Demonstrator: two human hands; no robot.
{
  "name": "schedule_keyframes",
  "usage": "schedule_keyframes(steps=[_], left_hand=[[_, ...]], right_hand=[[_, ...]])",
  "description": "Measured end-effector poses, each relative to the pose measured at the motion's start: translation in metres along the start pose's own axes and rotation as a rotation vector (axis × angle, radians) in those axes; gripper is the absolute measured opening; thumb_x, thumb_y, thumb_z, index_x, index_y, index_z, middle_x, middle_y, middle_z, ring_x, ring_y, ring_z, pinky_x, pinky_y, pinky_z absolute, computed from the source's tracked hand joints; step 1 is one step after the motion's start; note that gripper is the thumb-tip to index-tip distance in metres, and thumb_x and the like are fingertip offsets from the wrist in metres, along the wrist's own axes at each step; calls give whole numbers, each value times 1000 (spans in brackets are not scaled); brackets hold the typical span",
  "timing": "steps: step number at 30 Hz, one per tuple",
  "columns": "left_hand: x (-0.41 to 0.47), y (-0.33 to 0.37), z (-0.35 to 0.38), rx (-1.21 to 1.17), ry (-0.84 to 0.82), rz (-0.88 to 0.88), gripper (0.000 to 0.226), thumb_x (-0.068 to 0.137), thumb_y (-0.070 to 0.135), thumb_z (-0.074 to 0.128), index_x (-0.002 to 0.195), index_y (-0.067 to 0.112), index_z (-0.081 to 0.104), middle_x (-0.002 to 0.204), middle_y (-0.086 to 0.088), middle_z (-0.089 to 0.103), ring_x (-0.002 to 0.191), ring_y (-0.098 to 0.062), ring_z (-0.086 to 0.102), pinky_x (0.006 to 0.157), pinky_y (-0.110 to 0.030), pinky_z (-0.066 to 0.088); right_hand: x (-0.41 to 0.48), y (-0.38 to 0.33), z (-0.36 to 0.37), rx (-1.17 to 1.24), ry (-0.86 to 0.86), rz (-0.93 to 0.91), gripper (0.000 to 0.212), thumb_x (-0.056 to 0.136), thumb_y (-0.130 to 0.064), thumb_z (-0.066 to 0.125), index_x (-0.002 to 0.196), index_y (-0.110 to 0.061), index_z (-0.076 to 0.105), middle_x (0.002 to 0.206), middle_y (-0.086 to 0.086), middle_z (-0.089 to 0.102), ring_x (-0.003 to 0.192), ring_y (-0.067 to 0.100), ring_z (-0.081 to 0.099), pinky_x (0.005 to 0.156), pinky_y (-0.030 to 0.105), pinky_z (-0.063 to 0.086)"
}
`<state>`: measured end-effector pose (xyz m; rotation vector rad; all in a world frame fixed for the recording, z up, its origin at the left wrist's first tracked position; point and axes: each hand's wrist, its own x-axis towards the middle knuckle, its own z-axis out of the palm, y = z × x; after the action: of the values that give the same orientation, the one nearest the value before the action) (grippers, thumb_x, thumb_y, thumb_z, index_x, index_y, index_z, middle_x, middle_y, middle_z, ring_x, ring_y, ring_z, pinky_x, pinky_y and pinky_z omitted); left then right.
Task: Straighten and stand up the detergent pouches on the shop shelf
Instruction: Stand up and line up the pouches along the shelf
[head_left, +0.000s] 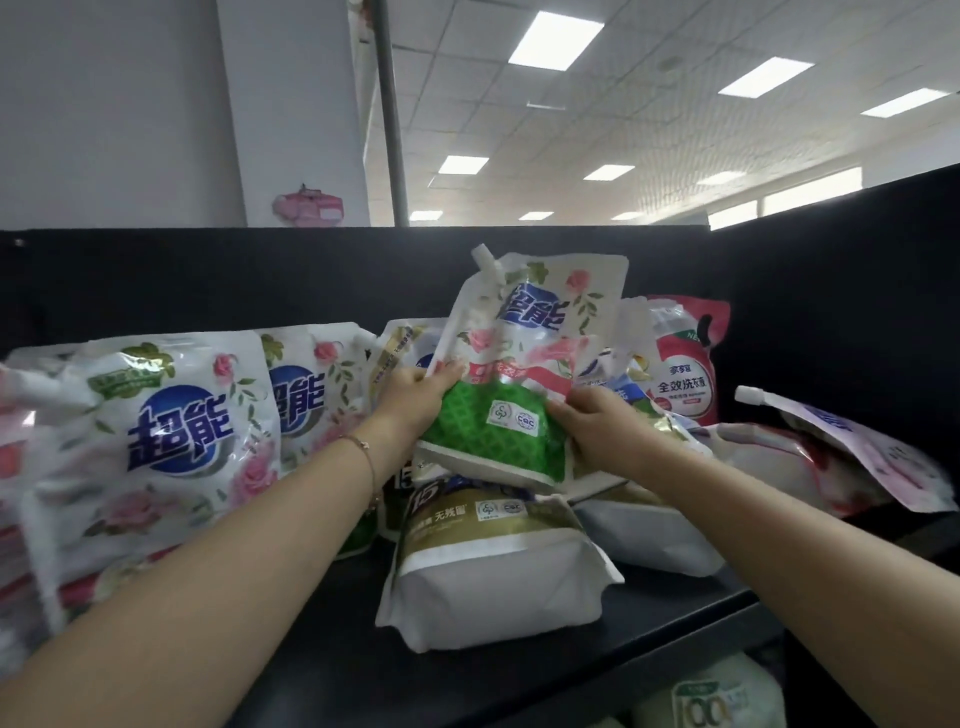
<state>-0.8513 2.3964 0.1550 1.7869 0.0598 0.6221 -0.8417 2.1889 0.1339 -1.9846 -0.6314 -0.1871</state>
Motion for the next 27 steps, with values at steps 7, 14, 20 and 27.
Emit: schedule_keyframes(steps=[7, 14, 20, 27], left_hand=[[-22, 17, -22, -129, 104, 141, 28, 90, 39, 65, 106, 17, 61, 105, -5, 69, 97, -23, 68, 87, -44, 56], [-34, 27, -18, -169, 60, 211, 18, 96, 38, 56, 100, 21, 54, 106, -7, 65, 95, -19, 66, 80, -37, 56], [-38, 40, 9, 5, -127, 242, 29, 97, 45, 50, 112, 20, 52, 105, 1, 62, 96, -12, 63, 75, -21, 55], [-14, -19, -9, 437, 22, -91, 46, 98, 50, 42, 103, 9, 60, 98, -9, 64, 83, -26, 61, 76, -34, 52]], right_hand=[[1, -35, 1, 100, 63, -99, 6, 99, -16, 52, 97, -18, 56, 94, 3, 64, 76, 14, 59, 63, 28, 50], [-8, -49, -4, 180, 159, -126, 45, 81, -57, 67, 104, -19, 55, 98, 0, 69, 89, 15, 69, 80, 40, 59], [-17, -44, -11, 318, 406, -61, 40, 70, -55, 79, 99, -32, 64, 87, -10, 74, 77, 11, 72, 76, 40, 60], [-17, -12, -15, 346, 604, -68, 20, 88, -41, 66, 102, -27, 67, 83, -3, 74, 77, 20, 72, 75, 48, 59]])
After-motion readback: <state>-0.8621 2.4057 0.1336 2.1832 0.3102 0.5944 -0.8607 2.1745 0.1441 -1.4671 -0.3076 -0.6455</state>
